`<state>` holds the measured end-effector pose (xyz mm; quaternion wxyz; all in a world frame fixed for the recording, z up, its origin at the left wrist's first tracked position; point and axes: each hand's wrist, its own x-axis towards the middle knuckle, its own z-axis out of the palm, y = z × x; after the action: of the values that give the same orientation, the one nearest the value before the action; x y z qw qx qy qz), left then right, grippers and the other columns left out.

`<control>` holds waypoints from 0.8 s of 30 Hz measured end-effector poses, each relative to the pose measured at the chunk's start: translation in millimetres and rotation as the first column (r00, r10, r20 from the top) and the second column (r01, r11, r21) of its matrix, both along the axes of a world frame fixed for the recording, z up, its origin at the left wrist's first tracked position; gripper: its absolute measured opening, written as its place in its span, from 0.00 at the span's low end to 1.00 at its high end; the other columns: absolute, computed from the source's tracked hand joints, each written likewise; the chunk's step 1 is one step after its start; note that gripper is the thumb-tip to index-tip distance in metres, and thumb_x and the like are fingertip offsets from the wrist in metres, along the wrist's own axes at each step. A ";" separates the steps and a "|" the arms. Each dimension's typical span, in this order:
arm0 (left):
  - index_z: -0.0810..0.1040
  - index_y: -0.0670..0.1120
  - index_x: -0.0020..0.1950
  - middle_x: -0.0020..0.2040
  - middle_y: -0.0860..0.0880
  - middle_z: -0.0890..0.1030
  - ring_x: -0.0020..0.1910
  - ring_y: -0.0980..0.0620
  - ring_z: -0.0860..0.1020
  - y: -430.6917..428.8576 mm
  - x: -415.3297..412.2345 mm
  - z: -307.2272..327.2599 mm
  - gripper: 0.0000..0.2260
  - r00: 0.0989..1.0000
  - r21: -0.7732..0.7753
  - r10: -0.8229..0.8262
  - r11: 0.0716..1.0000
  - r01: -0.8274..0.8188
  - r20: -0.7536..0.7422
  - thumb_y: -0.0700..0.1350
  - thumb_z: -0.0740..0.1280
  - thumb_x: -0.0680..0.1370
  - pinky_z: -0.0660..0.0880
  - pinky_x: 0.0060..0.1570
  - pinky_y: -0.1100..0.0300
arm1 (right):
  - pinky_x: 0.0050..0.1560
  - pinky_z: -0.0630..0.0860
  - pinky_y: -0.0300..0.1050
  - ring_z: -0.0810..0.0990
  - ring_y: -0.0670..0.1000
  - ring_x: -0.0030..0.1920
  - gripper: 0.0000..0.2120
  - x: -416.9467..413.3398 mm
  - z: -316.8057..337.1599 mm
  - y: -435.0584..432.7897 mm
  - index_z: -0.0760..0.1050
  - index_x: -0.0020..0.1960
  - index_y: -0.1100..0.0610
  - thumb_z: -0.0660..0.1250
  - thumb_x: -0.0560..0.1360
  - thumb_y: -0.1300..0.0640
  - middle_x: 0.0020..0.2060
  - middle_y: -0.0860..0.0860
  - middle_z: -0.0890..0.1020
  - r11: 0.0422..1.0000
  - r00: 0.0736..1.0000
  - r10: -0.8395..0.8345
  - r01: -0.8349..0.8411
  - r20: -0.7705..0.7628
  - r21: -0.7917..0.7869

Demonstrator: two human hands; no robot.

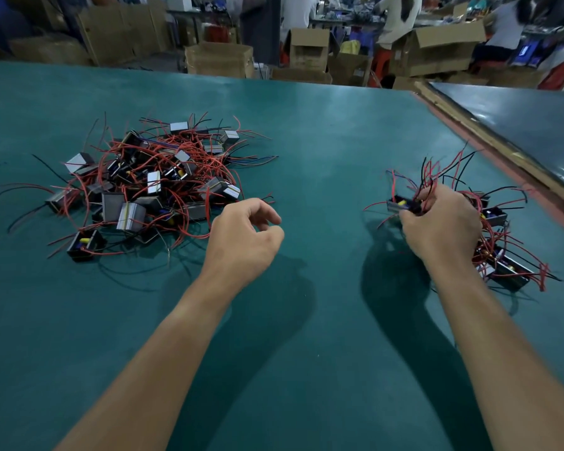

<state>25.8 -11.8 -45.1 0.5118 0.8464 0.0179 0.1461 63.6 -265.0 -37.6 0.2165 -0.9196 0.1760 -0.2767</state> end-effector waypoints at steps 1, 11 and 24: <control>0.79 0.51 0.36 0.33 0.55 0.79 0.22 0.59 0.69 1.0 0.1 0.6 0.05 1.000 -0.002 0.007 1.000 -0.007 -0.001 0.44 0.64 0.65 0.65 0.25 0.66 | 0.53 0.73 0.54 0.77 0.64 0.53 0.13 1.0 -1.7 -1.2 0.77 0.52 0.59 0.75 0.71 0.55 0.50 0.61 0.80 1.000 1.000 -0.014 0.014 -0.018 -0.011; 0.75 0.49 0.36 0.30 0.55 0.77 0.26 0.56 0.71 6.3 5.2 0.1 0.07 0.991 0.042 0.100 0.994 -0.096 -0.088 0.38 0.62 0.71 0.66 0.30 0.61 | 0.74 0.57 0.53 0.63 0.62 0.74 0.44 -6.2 2.0 26.4 0.54 0.77 0.65 0.74 0.71 0.53 0.73 0.62 0.65 0.979 0.982 0.170 -0.158 -0.088 0.125; 0.52 0.58 0.64 0.38 0.48 0.79 0.44 0.38 0.80 10.0 1.2 14.8 0.29 0.941 -0.152 0.303 0.933 -0.326 -0.152 0.52 0.63 0.68 0.78 0.50 0.40 | 0.70 0.59 0.40 0.70 0.60 0.65 0.23 -44.8 21.7 68.9 0.78 0.59 0.64 0.68 0.67 0.53 0.58 0.58 0.78 0.857 0.816 0.509 -0.511 0.274 -0.070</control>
<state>27.0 -1.8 -30.3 0.5519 0.7919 0.1984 0.1702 18.8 -196.1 -15.9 0.3087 -0.8830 -0.1083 -0.3366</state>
